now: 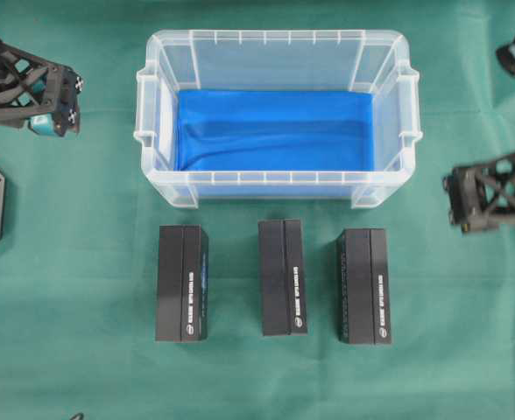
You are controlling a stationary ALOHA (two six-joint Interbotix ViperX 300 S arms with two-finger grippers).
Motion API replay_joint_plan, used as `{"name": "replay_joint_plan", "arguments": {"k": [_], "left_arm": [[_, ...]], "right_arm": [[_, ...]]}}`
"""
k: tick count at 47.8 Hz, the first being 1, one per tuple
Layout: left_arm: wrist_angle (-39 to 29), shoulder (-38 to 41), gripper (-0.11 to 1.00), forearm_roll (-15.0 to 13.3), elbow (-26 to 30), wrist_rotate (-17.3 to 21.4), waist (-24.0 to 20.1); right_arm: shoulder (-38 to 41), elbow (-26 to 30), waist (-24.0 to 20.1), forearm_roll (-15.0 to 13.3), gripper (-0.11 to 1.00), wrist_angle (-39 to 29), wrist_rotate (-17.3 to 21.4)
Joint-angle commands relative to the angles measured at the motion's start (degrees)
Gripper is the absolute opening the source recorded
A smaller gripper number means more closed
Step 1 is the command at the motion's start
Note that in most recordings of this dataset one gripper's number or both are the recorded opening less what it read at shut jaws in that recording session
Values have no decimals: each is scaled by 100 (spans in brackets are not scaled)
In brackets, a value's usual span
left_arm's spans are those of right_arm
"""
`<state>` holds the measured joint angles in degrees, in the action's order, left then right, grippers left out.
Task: Take out the box from the case.
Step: 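Open the right gripper and withdraw it to the right rest position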
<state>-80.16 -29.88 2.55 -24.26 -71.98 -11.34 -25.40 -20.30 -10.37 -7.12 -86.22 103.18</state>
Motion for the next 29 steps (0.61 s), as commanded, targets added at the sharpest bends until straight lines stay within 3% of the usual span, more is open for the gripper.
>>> {"name": "replay_joint_plan", "arguments": {"k": [1,16,29], "left_arm": [[18,-44,93,18,62,0,9],[9,-44,93,18,62,-9,9],[18,-44,93,18,62,-18,9]], "right_arm": [[-132,18,343,-18,90,18,-202],[-299,-132,1696,9,90,18,-1635],[-299,-114,2338,35,90,35,-2197]]}}
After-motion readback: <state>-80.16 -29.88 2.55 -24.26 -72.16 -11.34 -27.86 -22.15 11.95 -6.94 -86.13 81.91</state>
